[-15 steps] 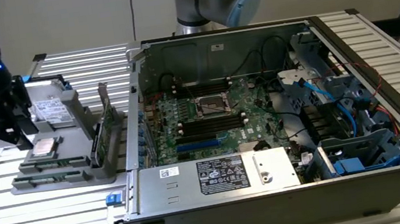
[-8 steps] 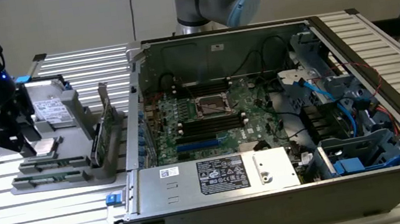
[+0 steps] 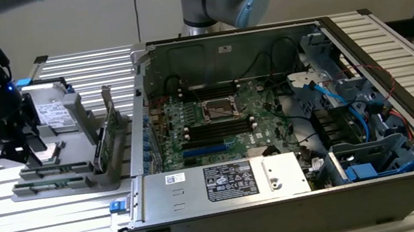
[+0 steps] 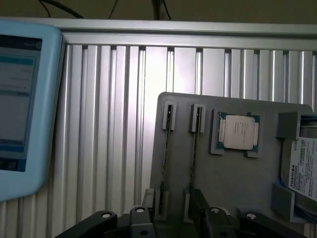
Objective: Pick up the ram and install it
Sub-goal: 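Pick up the ram and move it above insertion slot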
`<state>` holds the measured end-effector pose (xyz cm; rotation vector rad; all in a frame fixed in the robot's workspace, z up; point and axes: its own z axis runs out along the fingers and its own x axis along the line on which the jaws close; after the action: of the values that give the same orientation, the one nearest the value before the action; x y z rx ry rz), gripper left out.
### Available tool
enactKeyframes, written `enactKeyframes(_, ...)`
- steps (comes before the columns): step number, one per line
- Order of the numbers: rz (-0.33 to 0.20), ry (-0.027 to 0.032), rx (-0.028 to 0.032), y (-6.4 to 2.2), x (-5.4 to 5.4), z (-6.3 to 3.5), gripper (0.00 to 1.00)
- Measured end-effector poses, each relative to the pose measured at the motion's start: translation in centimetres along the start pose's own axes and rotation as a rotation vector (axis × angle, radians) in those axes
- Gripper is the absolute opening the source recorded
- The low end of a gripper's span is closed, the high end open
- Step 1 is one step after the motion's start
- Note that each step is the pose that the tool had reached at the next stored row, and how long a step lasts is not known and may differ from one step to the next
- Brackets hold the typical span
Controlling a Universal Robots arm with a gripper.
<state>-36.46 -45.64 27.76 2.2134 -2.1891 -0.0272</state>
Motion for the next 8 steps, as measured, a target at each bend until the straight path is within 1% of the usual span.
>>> enactKeyframes(8, 0.000, -0.0001, 0.0001, -0.03, 0.2, 1.46, 0.42)
